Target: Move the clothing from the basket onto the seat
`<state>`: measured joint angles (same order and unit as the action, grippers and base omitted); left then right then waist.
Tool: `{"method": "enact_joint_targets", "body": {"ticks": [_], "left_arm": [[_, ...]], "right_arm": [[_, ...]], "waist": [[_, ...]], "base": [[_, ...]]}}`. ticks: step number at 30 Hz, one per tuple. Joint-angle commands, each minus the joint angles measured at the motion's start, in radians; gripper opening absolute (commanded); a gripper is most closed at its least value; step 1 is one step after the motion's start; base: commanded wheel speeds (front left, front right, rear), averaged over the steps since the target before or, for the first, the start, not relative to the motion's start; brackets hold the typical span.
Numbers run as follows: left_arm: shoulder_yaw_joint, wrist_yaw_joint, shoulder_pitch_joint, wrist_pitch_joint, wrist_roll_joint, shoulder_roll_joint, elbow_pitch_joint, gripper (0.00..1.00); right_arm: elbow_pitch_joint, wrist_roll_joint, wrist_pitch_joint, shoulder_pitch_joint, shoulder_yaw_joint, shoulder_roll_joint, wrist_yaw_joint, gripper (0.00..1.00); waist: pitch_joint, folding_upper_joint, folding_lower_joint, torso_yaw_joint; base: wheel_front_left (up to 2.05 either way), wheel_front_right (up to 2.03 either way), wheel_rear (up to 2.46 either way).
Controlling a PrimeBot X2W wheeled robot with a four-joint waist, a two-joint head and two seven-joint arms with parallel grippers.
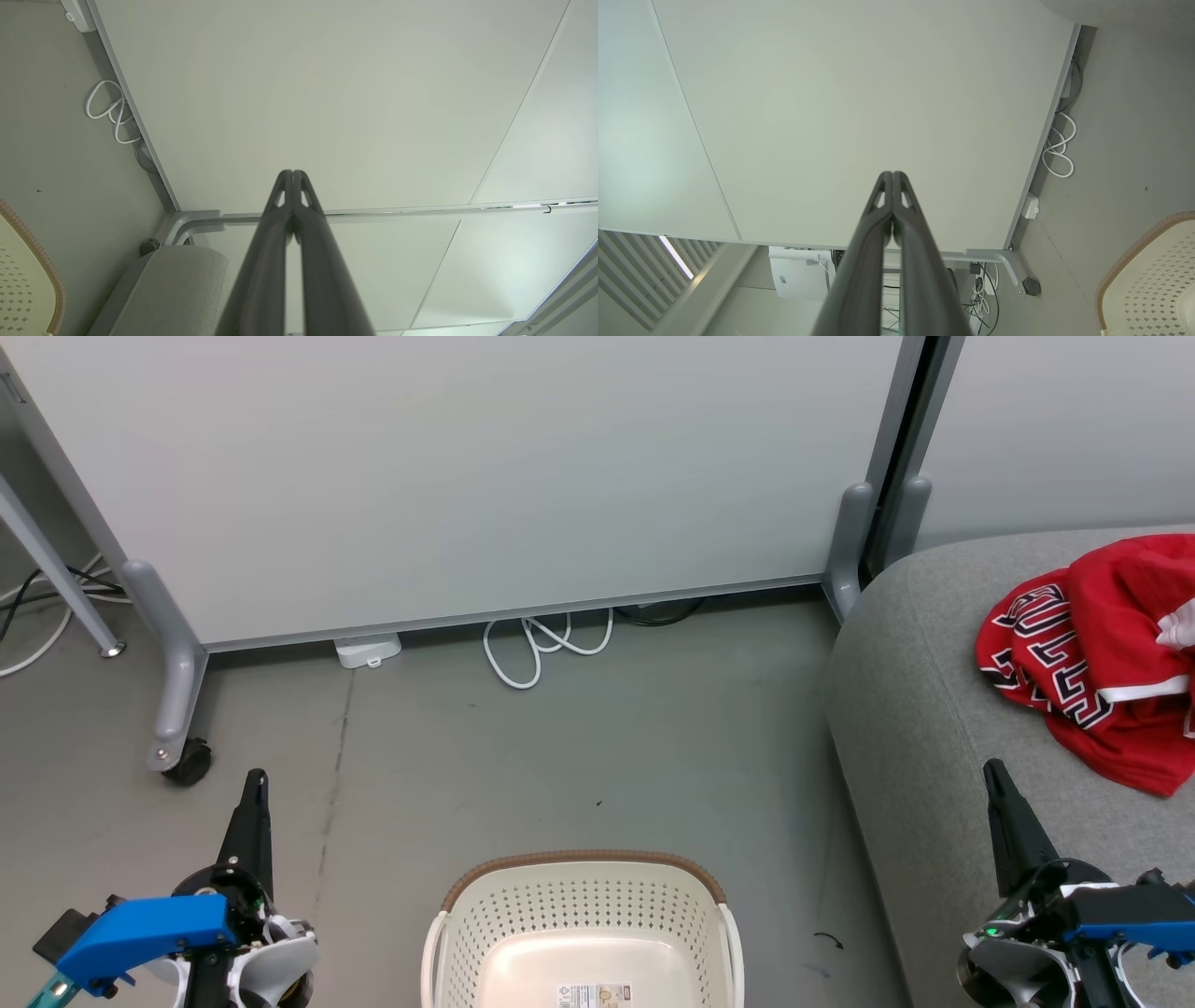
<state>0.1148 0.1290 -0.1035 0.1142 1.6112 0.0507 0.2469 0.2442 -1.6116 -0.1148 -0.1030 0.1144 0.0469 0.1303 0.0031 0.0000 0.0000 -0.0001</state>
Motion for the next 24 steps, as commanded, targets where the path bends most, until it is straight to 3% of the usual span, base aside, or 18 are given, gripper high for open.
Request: {"method": "enact_joint_targets", "body": {"ticks": [1, 24], "left_arm": [[0.003, 0.004, -0.009, 0.004, 0.003, -0.001, -0.004, 0.00], [0.003, 0.004, -0.009, 0.004, 0.003, -0.001, -0.004, 0.00]], "right_arm": [[0.002, -0.002, -0.003, -0.010, -0.001, 0.006, 0.001, 0.00], [0.002, -0.003, -0.002, -0.010, -0.001, 0.006, 0.001, 0.00]], "waist": [[0.000, 0.0000, 0.0000, 0.000], [0.000, 0.0000, 0.0000, 0.000]], "base": [[0.00, 0.00, 0.00], [0.00, 0.00, 0.00]]}}
